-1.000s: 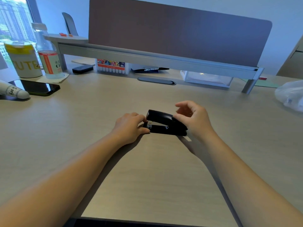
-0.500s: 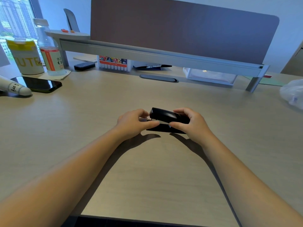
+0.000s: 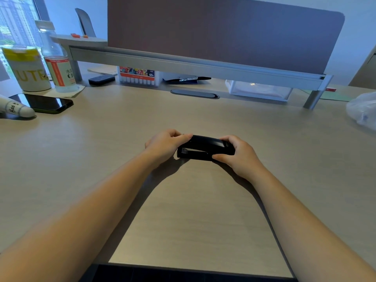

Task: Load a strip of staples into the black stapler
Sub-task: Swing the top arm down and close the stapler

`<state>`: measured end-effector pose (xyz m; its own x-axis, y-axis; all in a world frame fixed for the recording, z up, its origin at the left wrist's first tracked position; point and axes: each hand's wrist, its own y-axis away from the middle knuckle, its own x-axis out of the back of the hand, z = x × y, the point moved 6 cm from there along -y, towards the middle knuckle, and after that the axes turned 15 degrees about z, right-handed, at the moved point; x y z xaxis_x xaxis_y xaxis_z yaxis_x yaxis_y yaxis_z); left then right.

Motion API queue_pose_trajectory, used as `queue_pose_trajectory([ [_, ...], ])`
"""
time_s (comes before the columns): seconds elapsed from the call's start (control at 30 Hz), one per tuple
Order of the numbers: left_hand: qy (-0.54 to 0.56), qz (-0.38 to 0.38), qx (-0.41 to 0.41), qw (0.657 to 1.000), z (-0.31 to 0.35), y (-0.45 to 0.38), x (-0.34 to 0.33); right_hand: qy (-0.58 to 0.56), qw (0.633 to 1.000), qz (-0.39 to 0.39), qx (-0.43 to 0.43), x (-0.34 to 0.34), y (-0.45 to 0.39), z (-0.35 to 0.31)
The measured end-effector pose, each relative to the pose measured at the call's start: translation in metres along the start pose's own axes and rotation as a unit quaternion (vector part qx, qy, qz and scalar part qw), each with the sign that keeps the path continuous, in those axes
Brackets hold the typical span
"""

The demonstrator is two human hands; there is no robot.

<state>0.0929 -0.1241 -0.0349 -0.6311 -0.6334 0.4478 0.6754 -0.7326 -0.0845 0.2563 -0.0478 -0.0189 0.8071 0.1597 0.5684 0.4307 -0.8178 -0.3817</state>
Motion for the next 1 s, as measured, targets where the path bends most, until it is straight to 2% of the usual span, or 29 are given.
queue_pose_trajectory([
  [0.37,-0.013,-0.029,-0.028,0.999,0.003,0.003,-0.001,0.035,0.999,-0.024,-0.023,0.006,0.003,0.003],
  [0.47,-0.103,-0.061,-0.079,0.990,-0.001,0.001,-0.004,0.054,0.997,-0.018,-0.044,0.010,0.003,0.008],
  [0.57,-0.220,-0.031,-0.149,0.964,0.002,0.001,-0.001,0.064,0.996,-0.011,-0.053,0.011,0.001,0.010],
  [0.77,-0.234,0.008,-0.169,0.957,0.004,-0.024,-0.002,0.098,0.994,0.002,-0.041,0.003,-0.021,0.014],
  [1.0,-0.241,0.038,-0.152,0.958,0.005,-0.099,-0.026,0.093,0.993,0.049,-0.058,-0.019,-0.091,0.036],
])
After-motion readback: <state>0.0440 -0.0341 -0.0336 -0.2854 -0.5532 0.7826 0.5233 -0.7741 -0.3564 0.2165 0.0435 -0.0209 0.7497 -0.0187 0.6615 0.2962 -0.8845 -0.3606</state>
